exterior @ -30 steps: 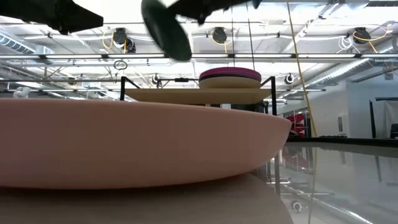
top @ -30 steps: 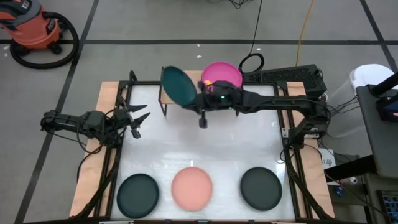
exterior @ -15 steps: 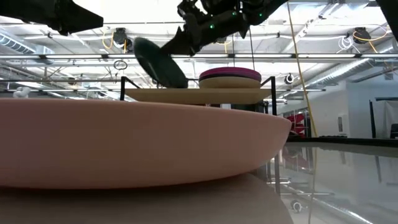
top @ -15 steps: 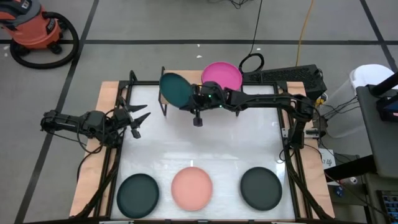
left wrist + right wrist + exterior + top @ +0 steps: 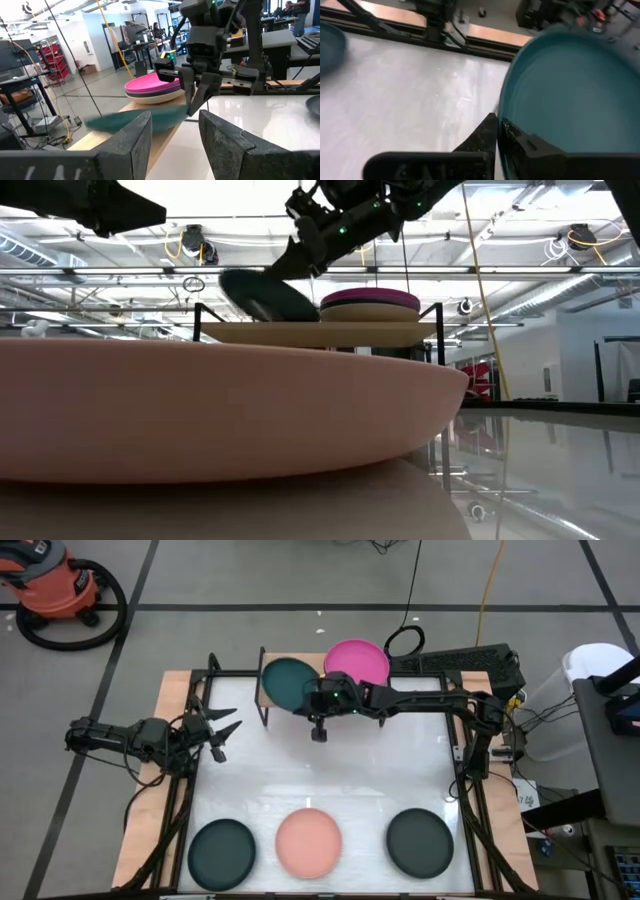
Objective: Place and stack plates onto a shelf
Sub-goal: Put the green plate on the shelf, then stack the orange plate on top of the dark green on the shelf
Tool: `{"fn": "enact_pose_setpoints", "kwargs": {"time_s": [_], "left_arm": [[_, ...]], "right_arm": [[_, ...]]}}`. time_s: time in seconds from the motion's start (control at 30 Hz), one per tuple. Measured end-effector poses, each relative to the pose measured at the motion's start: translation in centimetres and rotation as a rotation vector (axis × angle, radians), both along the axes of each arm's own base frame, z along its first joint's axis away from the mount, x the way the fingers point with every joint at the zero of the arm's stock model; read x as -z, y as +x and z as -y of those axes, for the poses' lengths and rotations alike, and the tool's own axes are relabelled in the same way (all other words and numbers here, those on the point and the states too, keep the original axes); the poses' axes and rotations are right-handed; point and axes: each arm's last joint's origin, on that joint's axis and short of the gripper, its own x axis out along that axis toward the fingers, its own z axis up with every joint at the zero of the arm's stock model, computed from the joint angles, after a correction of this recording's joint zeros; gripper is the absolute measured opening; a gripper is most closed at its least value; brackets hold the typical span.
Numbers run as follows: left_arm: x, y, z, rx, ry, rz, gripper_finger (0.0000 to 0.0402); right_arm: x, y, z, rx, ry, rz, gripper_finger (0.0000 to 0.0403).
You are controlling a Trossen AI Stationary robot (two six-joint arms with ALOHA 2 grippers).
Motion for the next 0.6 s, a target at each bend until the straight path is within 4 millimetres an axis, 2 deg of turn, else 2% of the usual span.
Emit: {"fn": "enact_pose_setpoints", "kwargs": {"time_s": [0.4, 0.53, 0.6], "left_arm": [[0.0, 0.0, 0.0, 0.003, -0.004, 0.002, 0.0168], [0.0, 0.0, 0.0, 0.012, -0.024, 0.007, 0.0168], [0.3, 0.2, 0.2, 0.081, -0.031, -0.016, 0.0168]], "right_arm": [[0.0, -0.2, 0.6, 0.062, 0.015, -0.005, 0.0057], [-1.1, -0.4, -0.2, 0.041, 0.002, 0.035, 0.0071], [-2.0, -0.6, -0.9, 0.025, -0.003, 0.062, 0.0078]]}}
